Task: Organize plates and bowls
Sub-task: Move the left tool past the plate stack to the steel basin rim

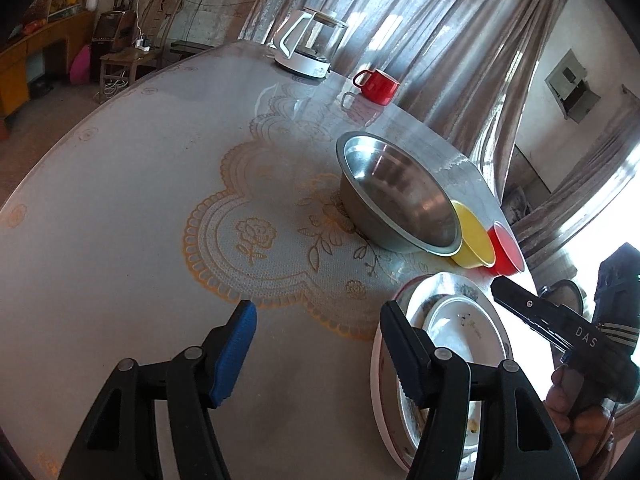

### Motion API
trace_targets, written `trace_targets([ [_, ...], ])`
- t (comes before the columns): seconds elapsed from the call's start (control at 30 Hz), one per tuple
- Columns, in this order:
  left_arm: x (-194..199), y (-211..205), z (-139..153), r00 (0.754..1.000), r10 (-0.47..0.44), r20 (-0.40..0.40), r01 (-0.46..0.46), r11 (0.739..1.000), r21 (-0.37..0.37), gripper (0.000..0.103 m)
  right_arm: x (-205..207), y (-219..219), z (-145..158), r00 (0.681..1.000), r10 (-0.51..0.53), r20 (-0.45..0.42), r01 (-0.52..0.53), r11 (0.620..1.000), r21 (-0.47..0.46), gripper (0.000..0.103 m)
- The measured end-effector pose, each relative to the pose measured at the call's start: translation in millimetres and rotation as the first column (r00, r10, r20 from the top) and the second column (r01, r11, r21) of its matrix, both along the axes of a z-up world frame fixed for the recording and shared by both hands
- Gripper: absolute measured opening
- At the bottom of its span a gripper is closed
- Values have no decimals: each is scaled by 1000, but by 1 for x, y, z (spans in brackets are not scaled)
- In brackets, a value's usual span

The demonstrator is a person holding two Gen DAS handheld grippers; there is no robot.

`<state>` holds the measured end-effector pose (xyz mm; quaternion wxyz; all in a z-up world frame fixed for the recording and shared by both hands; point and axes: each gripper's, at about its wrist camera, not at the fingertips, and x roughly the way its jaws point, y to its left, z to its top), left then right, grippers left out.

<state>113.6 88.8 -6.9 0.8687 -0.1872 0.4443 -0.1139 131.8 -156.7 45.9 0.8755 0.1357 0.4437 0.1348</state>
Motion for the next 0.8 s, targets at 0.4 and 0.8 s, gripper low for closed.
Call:
trace_targets([
  [0.4, 56, -18, 12, 998, -41, 47, 39, 998, 43, 40, 59, 2, -23, 994, -61, -91, 66, 997, 48, 42],
  [0.8, 110, -40, -3, 998, -68, -10, 68, 998, 3, 31, 94, 5, -46, 987, -90, -136, 96, 995, 34, 36],
])
